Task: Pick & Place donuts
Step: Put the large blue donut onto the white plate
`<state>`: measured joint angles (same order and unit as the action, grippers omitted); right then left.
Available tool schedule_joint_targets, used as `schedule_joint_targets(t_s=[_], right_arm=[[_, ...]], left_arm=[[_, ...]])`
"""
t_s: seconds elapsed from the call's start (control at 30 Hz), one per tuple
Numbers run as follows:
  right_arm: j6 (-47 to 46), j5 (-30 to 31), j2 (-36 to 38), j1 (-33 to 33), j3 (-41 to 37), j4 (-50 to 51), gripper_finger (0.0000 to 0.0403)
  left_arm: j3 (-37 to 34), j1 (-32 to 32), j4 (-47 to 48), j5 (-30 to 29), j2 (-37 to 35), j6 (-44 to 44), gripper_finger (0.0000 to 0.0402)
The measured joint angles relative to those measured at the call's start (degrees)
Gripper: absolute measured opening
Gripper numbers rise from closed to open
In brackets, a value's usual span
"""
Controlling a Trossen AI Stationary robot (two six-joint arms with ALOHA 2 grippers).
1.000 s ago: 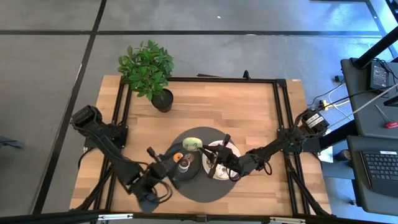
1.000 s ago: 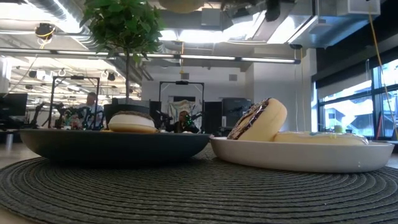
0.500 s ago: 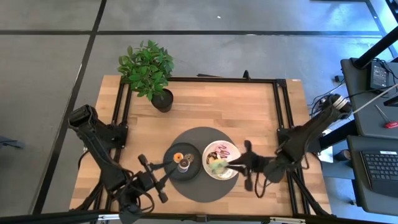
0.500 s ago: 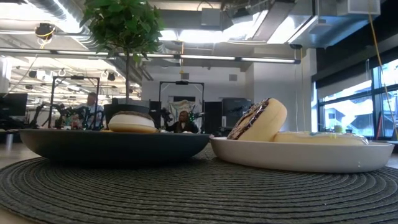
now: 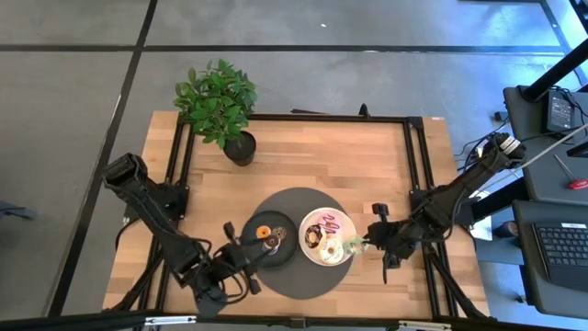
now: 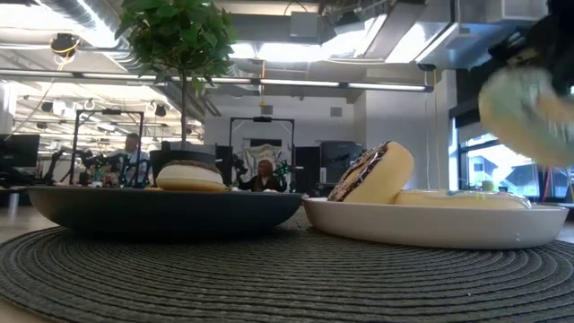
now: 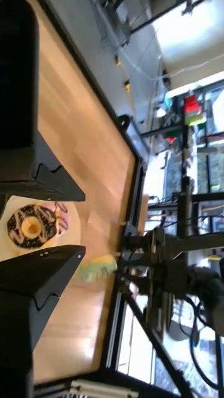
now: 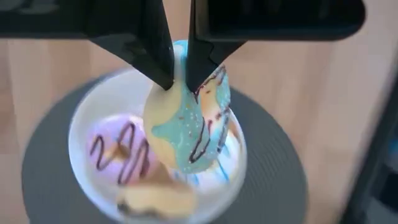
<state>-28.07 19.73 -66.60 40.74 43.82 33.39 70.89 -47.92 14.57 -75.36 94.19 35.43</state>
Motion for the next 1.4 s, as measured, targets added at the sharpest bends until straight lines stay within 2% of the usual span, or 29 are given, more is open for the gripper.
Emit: schedule_joint_targets(t_s=[0.17,0.27,0.4,0.53,0.63,0.8,1.03,1.4], right_arm=[[10.71,-2.02,-0.09,-0.88,-0.99,0.23,0.0043],[23.65,-3.69,-0.09,-0.88,-0.67,-0.57,0.0043],[40.98,-9.26,-0.07,-0.88,-0.60,-1.02,0.0043],[54.05,-8.26,-0.09,-1.72,-0.60,-0.61,0.0043],[57.69,-4.76,-0.09,-3.56,-0.60,-1.11,0.0043],[63.82,-4.74,-0.09,-7.03,-0.59,-2.01,0.0043],[67.42,-12.25,-0.56,-11.21,-0.60,-1.91,0.0043],[67.79,-16.91,-0.53,-15.86,-7.66,-10.71,0.0043]], left_arm=[[0.00,2.17,0.17,5.28,0.00,0.87,0.0117],[0.00,3.15,0.39,7.29,0.00,0.87,0.0116],[0.00,4.23,0.40,8.79,0.02,0.87,0.0116],[0.00,5.02,0.42,9.03,0.02,0.87,0.0115],[0.00,5.40,0.42,9.10,0.02,0.87,0.0116],[0.00,5.40,0.44,9.71,0.02,0.87,0.0118],[0.00,5.40,0.44,11.20,0.04,0.87,0.0114],[-0.02,5.42,0.44,11.07,0.04,0.86,0.0113]])
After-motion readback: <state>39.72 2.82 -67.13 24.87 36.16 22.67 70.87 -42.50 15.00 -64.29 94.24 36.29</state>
